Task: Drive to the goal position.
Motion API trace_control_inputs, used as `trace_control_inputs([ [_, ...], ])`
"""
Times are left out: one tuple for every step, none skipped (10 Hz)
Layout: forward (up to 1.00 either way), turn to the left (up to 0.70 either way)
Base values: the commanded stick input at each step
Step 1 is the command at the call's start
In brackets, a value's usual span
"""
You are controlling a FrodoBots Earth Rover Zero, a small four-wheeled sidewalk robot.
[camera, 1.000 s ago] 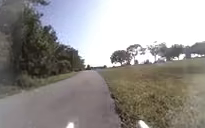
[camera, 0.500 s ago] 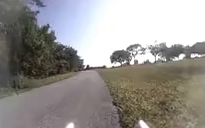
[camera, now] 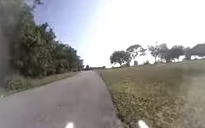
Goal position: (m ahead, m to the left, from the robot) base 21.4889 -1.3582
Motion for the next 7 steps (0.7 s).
trace_control_inputs([
  [1.00, 0.00],
  [1.00, 0.00],
  [1.00, 0.00],
  [1.00, 0.00],
  [1.00, 0.00],
  [1.00, 0.00],
  [1.00, 0.00],
])
